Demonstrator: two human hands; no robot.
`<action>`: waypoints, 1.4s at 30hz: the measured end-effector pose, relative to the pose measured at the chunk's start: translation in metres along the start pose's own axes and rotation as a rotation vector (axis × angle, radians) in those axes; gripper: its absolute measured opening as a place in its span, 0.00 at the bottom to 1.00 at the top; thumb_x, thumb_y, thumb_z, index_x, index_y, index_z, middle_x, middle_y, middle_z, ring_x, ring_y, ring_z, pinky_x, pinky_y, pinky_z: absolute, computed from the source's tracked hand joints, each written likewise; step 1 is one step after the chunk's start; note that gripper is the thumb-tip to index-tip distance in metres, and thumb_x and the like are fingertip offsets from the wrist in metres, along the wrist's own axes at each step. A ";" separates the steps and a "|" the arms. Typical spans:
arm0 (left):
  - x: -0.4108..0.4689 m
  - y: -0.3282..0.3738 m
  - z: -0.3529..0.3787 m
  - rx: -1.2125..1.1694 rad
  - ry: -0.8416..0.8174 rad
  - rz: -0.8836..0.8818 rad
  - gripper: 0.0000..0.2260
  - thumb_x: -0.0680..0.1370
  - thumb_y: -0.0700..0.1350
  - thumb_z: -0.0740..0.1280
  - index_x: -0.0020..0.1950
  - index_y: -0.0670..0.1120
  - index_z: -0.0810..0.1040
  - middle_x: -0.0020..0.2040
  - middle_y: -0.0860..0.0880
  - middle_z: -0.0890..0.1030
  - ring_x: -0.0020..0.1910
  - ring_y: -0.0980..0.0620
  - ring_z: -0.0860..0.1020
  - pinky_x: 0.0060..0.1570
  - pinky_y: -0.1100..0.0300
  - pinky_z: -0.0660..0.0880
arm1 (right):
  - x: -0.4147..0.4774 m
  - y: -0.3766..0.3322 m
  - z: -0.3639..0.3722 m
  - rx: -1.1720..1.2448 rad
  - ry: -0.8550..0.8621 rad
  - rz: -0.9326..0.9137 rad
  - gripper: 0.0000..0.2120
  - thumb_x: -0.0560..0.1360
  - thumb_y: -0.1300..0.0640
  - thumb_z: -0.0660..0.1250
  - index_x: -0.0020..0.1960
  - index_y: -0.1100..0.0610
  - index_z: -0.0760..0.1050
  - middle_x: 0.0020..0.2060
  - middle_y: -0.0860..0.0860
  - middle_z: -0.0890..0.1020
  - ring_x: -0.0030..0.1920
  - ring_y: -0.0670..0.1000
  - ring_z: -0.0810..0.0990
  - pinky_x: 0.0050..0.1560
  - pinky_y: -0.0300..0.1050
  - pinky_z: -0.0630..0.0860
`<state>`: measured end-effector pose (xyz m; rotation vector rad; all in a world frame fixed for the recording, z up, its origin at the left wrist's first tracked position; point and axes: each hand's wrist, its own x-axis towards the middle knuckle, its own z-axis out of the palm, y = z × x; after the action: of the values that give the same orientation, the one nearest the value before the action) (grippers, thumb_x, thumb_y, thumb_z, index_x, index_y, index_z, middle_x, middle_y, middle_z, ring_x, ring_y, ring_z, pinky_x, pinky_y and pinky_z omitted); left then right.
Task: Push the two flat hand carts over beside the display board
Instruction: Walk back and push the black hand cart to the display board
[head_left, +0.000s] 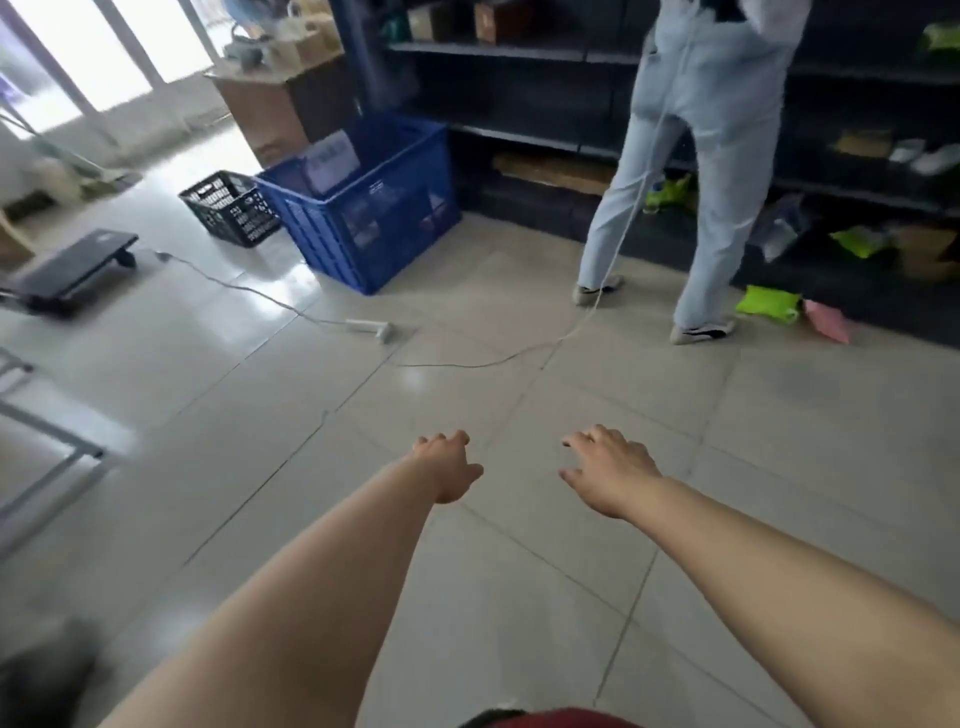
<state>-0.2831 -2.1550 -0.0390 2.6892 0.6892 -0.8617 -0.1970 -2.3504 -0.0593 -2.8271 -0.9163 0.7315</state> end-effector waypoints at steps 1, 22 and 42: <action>0.003 -0.024 -0.006 -0.027 0.001 -0.034 0.27 0.80 0.55 0.58 0.76 0.47 0.57 0.72 0.39 0.66 0.70 0.38 0.62 0.67 0.44 0.64 | 0.016 -0.021 -0.003 -0.015 -0.015 -0.030 0.25 0.78 0.44 0.55 0.72 0.51 0.61 0.70 0.54 0.66 0.70 0.57 0.64 0.65 0.54 0.65; 0.147 -0.282 -0.170 -0.488 0.058 -0.535 0.24 0.81 0.55 0.56 0.75 0.46 0.60 0.73 0.42 0.66 0.71 0.42 0.65 0.69 0.50 0.63 | 0.378 -0.306 -0.125 -0.218 -0.124 -0.512 0.24 0.79 0.42 0.54 0.72 0.49 0.62 0.70 0.54 0.68 0.70 0.56 0.65 0.66 0.54 0.64; 0.268 -0.689 -0.280 -0.549 0.072 -0.694 0.25 0.81 0.55 0.57 0.75 0.47 0.61 0.73 0.42 0.65 0.72 0.41 0.61 0.69 0.48 0.62 | 0.608 -0.703 -0.130 -0.383 -0.214 -0.713 0.24 0.79 0.43 0.55 0.72 0.50 0.62 0.70 0.53 0.68 0.69 0.56 0.66 0.66 0.57 0.66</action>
<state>-0.3010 -1.3650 -0.0278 1.9952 1.6491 -0.5756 -0.0812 -1.4192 -0.0448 -2.3984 -2.1286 0.8114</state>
